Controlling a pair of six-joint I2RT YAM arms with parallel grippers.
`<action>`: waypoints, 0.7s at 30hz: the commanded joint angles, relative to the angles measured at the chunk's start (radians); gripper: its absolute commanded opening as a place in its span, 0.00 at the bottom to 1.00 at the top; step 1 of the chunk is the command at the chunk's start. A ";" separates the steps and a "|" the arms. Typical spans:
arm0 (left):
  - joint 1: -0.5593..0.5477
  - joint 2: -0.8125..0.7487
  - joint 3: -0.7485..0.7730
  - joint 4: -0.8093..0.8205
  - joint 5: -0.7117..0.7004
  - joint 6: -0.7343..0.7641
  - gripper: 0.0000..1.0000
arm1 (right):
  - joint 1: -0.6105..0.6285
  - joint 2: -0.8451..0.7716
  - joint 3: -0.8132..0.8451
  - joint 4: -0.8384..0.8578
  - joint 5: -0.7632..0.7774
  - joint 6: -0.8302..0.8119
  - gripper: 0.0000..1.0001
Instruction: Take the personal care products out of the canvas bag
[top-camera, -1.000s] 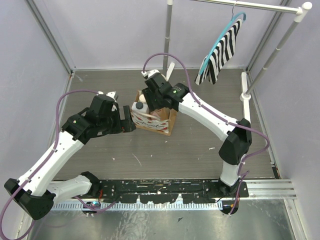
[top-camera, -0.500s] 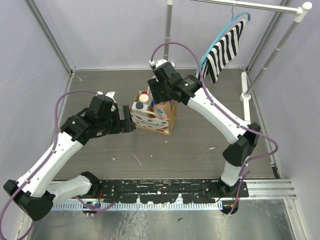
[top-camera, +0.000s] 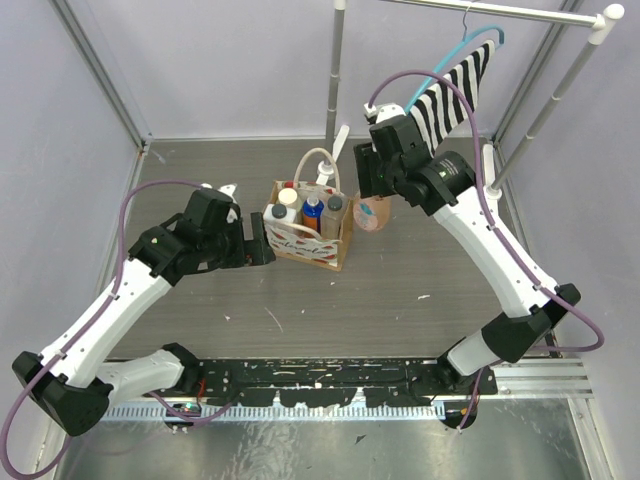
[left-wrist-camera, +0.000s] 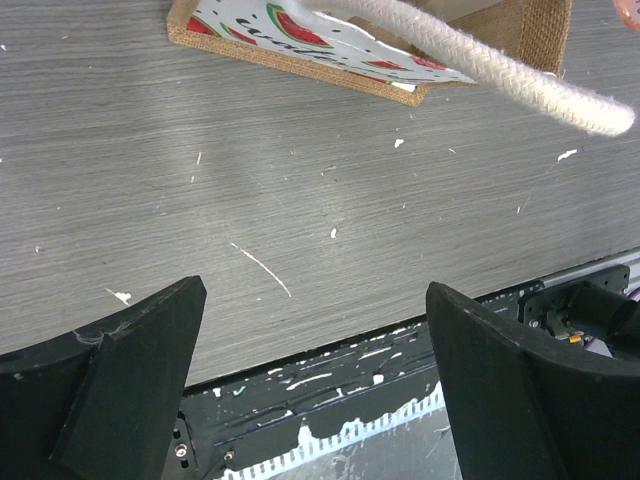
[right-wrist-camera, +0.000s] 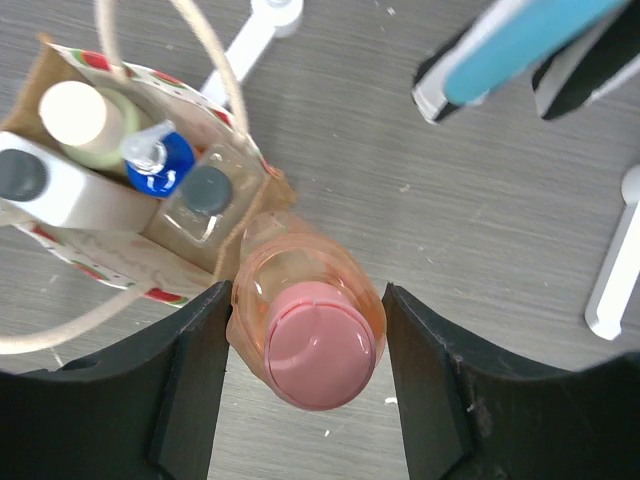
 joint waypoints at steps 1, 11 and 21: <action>0.004 0.010 0.001 0.025 0.023 0.013 0.99 | -0.029 -0.098 -0.048 0.122 0.029 0.003 0.26; 0.004 0.023 0.001 0.015 0.031 0.010 0.99 | -0.121 -0.208 -0.447 0.300 0.011 0.029 0.24; 0.003 0.003 -0.008 0.012 0.037 -0.005 0.99 | -0.149 -0.182 -0.529 0.292 -0.031 0.045 0.74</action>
